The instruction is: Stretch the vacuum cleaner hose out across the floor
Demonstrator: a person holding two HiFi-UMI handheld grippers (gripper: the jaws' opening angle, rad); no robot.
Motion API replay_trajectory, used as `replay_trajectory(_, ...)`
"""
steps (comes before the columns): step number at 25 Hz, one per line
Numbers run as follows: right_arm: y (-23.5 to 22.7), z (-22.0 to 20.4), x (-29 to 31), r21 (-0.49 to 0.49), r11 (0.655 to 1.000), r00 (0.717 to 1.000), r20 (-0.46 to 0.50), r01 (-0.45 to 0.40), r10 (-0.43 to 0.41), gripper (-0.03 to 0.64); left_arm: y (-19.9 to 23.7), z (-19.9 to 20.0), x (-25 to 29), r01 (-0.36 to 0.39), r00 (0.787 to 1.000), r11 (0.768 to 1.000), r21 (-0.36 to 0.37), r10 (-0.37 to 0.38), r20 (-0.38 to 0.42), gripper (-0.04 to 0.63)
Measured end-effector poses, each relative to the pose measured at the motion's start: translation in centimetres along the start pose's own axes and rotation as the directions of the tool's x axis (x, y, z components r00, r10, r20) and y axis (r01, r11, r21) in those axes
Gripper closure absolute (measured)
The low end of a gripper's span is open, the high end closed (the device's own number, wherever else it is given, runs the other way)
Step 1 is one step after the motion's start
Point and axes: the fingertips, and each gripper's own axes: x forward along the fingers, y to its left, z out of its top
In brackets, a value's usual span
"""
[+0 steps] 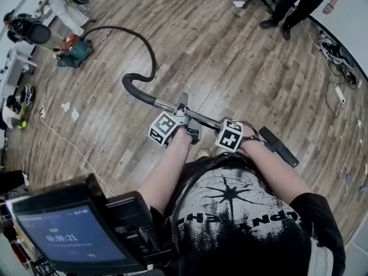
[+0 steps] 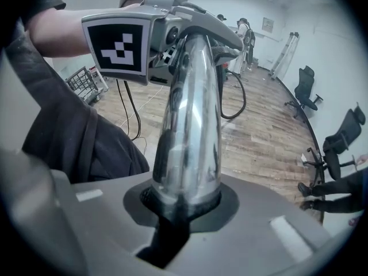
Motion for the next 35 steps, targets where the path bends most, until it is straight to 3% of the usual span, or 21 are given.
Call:
replay_trajectory(7,1.0,0.0,0.6,0.015,1.0,0.999,-0.048,0.017,-0.016,0.545,1.2,0.0,-0.6,0.015,1.0,0.999,-0.049,-0.016,-0.021,0.555)
replay_trajectory(18,-0.3,-0.8,-1.7,0.028,0.999,0.999,-0.037,0.015,-0.014,0.545,-1.2,-1.0,0.8,0.022,0.999,0.999,-0.033,-0.023,-0.032,0.555)
replay_trajectory(26,-1.0,-12.9,-5.0,-0.031,1.0,1.0,-0.029,0.006,-0.007,0.545,-3.5,-12.7,1.8,0.015,0.999,0.999,-0.033,-0.014,0.029,0.555)
replay_trajectory(35,0.1,-21.4,-8.4,-0.034,0.999,1.0,-0.011,-0.025,0.024,0.543,-6.0,-21.6,1.7,-0.009,0.999,1.0,-0.017,0.01,0.037,0.555)
